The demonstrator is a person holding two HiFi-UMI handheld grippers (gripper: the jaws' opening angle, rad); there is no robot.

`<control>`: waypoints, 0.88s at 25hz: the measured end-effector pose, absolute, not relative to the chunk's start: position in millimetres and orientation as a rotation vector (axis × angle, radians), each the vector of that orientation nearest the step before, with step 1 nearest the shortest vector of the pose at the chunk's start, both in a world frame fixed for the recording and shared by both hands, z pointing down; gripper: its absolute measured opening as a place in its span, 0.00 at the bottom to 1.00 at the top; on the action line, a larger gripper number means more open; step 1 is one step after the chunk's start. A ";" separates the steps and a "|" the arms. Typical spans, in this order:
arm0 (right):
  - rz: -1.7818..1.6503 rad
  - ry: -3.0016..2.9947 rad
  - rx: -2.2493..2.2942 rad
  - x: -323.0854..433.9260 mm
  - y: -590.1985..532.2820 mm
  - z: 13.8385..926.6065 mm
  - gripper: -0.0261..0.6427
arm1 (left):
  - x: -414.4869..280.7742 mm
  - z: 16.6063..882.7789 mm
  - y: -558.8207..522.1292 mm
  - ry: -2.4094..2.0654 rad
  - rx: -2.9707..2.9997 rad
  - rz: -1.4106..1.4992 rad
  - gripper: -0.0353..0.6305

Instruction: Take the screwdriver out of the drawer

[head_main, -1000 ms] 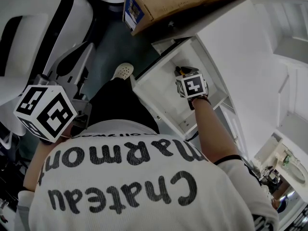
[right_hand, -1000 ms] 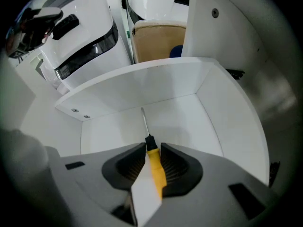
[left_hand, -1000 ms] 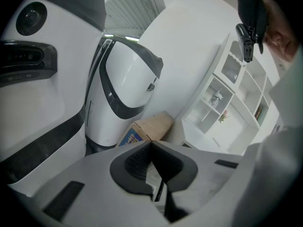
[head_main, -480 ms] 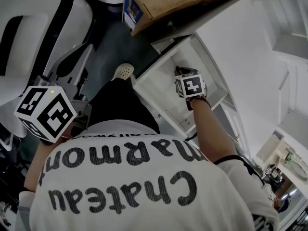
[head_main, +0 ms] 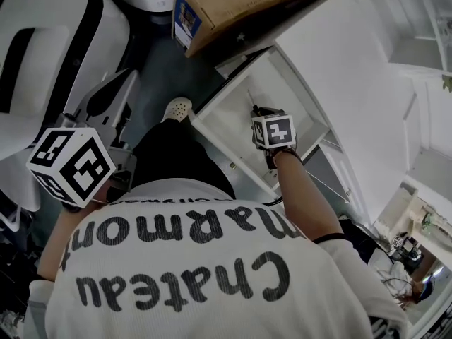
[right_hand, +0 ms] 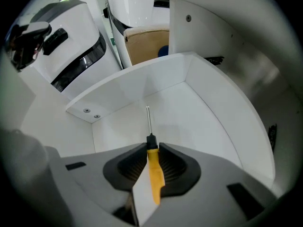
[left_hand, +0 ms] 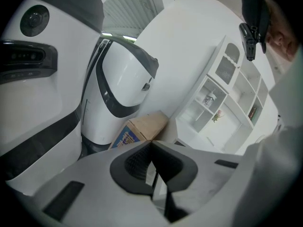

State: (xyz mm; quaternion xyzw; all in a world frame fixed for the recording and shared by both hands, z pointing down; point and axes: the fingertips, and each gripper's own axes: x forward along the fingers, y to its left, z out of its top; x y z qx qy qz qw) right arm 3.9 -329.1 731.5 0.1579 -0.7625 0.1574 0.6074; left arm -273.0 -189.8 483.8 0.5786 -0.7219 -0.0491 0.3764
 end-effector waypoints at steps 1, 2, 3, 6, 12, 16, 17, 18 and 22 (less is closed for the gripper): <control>0.377 -1.765 0.379 6.3 -326.7 728.7 0.17 | -270.2 482.8 -191.2 -1.839 1.491 -0.128 0.09; 0.388 -1.767 0.393 9.3 -324.5 725.7 0.17 | -267.0 481.6 -193.1 -1.829 1.505 -0.130 0.09; 0.395 -1.767 0.406 12.8 -322.6 722.5 0.17 | -263.3 480.1 -195.4 -1.819 1.519 -0.133 0.09; 0.404 -1.788 0.451 20.3 -318.7 708.8 0.17 | -251.1 473.4 -202.7 -1.787 1.570 -0.138 0.09; 0.310 -1.900 0.483 21.8 -313.1 662.4 0.17 | -224.4 454.4 -211.8 -1.735 1.656 -0.130 0.09; 0.320 -1.972 0.535 16.7 -314.8 634.9 0.17 | -208.5 439.8 -220.1 -1.711 1.728 -0.123 0.09; 0.315 -1.984 0.547 16.3 -315.3 628.2 0.17 | -204.7 435.7 -221.5 -1.705 1.744 -0.126 0.09; 0.306 -1.996 0.559 15.7 -316.2 621.3 0.17 | -201.1 431.3 -223.0 -1.700 1.759 -0.130 0.09; 0.295 -2.044 0.630 15.5 -323.6 593.3 0.17 | -188.7 411.6 -229.4 -1.685 1.825 -0.133 0.09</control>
